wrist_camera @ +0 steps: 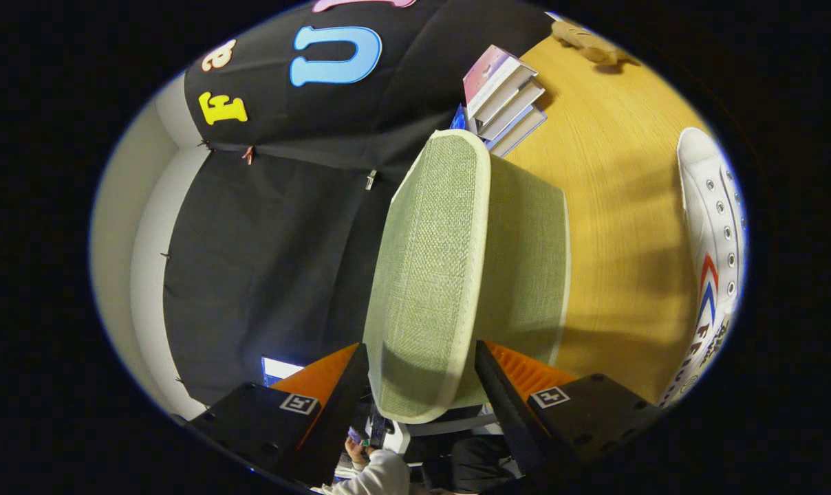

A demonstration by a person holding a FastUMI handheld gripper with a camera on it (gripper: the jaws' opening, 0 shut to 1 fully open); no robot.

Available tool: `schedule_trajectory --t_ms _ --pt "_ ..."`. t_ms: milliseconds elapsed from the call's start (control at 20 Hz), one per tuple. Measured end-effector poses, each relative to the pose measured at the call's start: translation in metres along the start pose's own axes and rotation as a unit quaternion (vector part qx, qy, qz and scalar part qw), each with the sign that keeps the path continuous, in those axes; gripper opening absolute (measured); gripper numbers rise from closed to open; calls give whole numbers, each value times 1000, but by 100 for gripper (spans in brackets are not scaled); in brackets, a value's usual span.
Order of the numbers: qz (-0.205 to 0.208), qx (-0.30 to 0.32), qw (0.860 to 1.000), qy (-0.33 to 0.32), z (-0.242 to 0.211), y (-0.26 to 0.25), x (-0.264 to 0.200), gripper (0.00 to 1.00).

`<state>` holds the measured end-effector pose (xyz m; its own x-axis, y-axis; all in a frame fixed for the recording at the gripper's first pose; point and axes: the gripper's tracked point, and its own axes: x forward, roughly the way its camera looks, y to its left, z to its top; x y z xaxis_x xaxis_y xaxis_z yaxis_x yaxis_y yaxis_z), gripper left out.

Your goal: Open the storage box then place both shoes into the box .Put the left shoe in first, then the right shoe, with the right side of both shoes facing outward in a uniform manner.

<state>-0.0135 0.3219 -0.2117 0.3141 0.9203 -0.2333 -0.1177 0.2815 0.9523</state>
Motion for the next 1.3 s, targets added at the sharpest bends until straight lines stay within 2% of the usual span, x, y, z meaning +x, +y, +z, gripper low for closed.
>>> schedule_trajectory --t_ms 50,100,150,400,450,500,700,800,1000,1150,1300 --pt "-4 6 1000 -1 0 -2 -1 93" --pt "-7 15 1000 -2 2 -3 -3 71" --pt "-12 26 1000 2 2 -3 -6 67" --pt "-21 67 997 -19 13 12 -8 10" --pt "-29 63 997 -21 9 15 -2 10" --pt "-39 55 998 -21 12 13 -8 6" --pt "-50 48 998 -13 11 29 -8 5" --pt "-75 38 996 -11 13 36 -9 5" --pt "-81 9 997 -14 17 80 -4 5" --pt "-132 -5 991 -3 21 90 12 5" --pt "-118 -23 993 16 19 133 32 5"
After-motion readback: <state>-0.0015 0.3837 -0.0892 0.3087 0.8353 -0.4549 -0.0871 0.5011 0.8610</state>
